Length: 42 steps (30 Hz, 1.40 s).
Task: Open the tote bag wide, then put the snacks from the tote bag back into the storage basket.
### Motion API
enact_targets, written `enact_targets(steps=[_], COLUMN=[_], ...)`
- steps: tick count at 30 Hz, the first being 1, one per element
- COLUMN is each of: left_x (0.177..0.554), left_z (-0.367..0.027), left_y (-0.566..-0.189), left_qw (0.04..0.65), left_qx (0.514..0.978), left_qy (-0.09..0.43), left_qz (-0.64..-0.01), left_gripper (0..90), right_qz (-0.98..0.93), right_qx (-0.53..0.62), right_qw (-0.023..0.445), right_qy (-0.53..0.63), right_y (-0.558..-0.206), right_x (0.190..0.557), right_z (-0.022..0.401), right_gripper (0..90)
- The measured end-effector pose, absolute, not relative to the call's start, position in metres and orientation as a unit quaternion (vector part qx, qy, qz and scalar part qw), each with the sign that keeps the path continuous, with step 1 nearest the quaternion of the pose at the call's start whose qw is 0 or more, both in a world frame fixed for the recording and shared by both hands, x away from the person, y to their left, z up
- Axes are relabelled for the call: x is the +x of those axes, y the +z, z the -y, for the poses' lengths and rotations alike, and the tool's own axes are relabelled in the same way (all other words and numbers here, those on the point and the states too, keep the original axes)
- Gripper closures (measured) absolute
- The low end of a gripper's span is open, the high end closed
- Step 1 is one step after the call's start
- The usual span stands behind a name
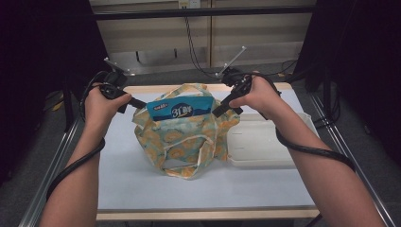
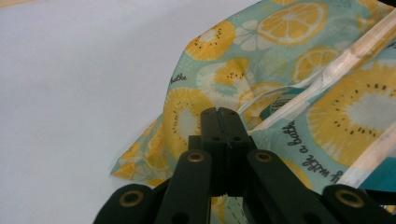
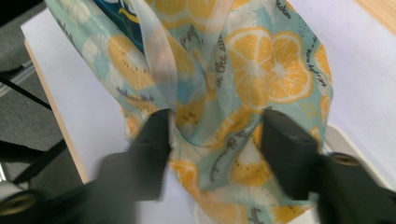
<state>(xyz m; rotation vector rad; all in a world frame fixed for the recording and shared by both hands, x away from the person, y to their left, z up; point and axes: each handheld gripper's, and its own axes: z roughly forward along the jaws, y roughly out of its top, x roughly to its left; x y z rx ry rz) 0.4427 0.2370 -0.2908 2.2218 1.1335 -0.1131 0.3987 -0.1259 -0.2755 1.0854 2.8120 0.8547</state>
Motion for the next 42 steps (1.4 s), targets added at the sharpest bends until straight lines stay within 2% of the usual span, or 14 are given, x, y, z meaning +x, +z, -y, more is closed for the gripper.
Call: enact_targets(steps=[1,4,5,10,17,19,20,24,26,28,29,30,34,42], left_x=[0.443,0.443,0.444,0.445,0.443,0.442,0.441,0.436,0.433,0.428,0.427,0.424,0.416,0.402], left_z=[-0.237,-0.24,-0.241,-0.249,-0.254,-0.254,-0.253,-0.257,-0.26,-0.259,-0.262,-0.261,-0.26,-0.257], left_y=[-0.291,-0.294,-0.294,-0.3,-0.304,-0.303,-0.302,-0.297,-0.293,-0.29,-0.288,-0.287,-0.284,-0.296], left_qw=[0.317,0.314,0.312,0.308,0.317,0.316,0.322,0.327,0.324,0.319,0.308,0.321,0.319,0.321], left_qx=[0.844,0.843,0.843,0.84,0.837,0.842,0.836,0.835,0.839,0.836,0.85,0.844,0.853,0.864], left_qy=[-0.043,-0.042,-0.042,-0.046,-0.043,-0.039,-0.031,-0.012,-0.01,0.005,0.004,0.007,0.02,0.006], left_qz=[-0.431,-0.435,-0.436,-0.445,-0.444,-0.436,-0.444,-0.442,-0.438,-0.446,-0.428,-0.429,-0.413,-0.388], left_gripper=[90.0,90.0,90.0,90.0,90.0,82.7,71.9,47.4,42.7,34.1,31.7,27.9,20.5,14.6], right_qz=[-0.898,-0.894,-0.895,-0.885,-0.879,-0.881,-0.882,-0.884,-0.884,-0.882,-0.882,-0.881,-0.882,-0.882], right_qx=[0.348,0.359,0.357,0.376,0.386,0.383,0.382,0.379,0.38,0.385,0.384,0.386,0.384,0.383], right_qw=[0.005,0.001,-0.002,-0.013,-0.024,-0.022,-0.022,-0.02,-0.023,-0.025,-0.024,-0.025,-0.021,-0.022], right_qy=[0.27,0.266,0.267,0.273,0.28,0.277,0.276,0.274,0.272,0.272,0.272,0.273,0.271,0.272], right_y=[-0.276,-0.277,-0.277,-0.281,-0.288,-0.289,-0.289,-0.289,-0.289,-0.289,-0.289,-0.289,-0.289,-0.288], right_x=[0.4,0.404,0.405,0.412,0.417,0.417,0.417,0.417,0.417,0.416,0.416,0.415,0.414,0.413], right_z=[0.126,0.125,0.127,0.132,0.134,0.133,0.132,0.132,0.133,0.132,0.133,0.133,0.132,0.132], right_gripper=[58.5,74.8,83.7,89.6,90.0,90.0,90.0,90.0,90.0,90.0,89.9,89.8,89.5,89.2])
